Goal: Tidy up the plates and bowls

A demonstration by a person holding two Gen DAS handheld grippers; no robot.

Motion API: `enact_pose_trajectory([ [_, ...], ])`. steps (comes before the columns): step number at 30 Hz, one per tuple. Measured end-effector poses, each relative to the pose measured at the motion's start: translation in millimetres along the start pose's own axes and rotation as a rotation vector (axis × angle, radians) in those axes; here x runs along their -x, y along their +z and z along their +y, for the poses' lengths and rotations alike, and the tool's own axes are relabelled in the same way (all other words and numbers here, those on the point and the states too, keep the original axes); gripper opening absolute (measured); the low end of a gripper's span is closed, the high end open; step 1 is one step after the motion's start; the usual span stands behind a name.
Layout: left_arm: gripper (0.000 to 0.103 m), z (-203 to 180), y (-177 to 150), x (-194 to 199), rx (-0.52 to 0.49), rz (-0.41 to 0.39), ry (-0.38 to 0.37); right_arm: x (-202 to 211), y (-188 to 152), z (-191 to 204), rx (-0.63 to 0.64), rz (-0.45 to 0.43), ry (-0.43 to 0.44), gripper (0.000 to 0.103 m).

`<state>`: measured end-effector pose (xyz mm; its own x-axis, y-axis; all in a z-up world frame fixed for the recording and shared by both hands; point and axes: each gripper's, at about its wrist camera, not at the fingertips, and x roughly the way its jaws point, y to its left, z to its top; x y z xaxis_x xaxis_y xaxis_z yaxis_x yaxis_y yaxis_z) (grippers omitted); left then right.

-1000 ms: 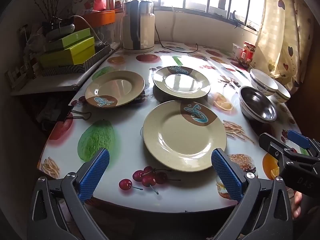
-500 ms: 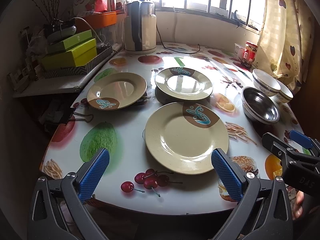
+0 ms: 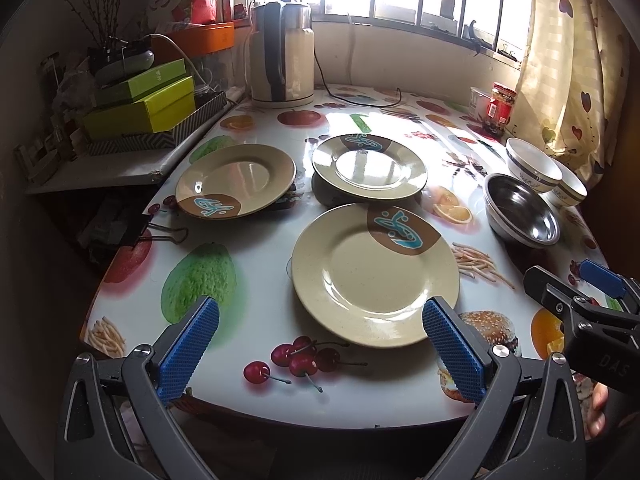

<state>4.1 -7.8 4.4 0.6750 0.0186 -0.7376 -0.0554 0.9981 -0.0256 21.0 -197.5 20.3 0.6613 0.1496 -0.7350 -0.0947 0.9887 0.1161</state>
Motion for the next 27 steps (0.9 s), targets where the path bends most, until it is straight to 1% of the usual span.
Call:
enact_pose_trajectory([
  [27,0.102,1.9,0.5,1.8,0.001,-0.002,0.001,0.3,-0.2,0.5,0.001,-0.002,0.0,0.103],
])
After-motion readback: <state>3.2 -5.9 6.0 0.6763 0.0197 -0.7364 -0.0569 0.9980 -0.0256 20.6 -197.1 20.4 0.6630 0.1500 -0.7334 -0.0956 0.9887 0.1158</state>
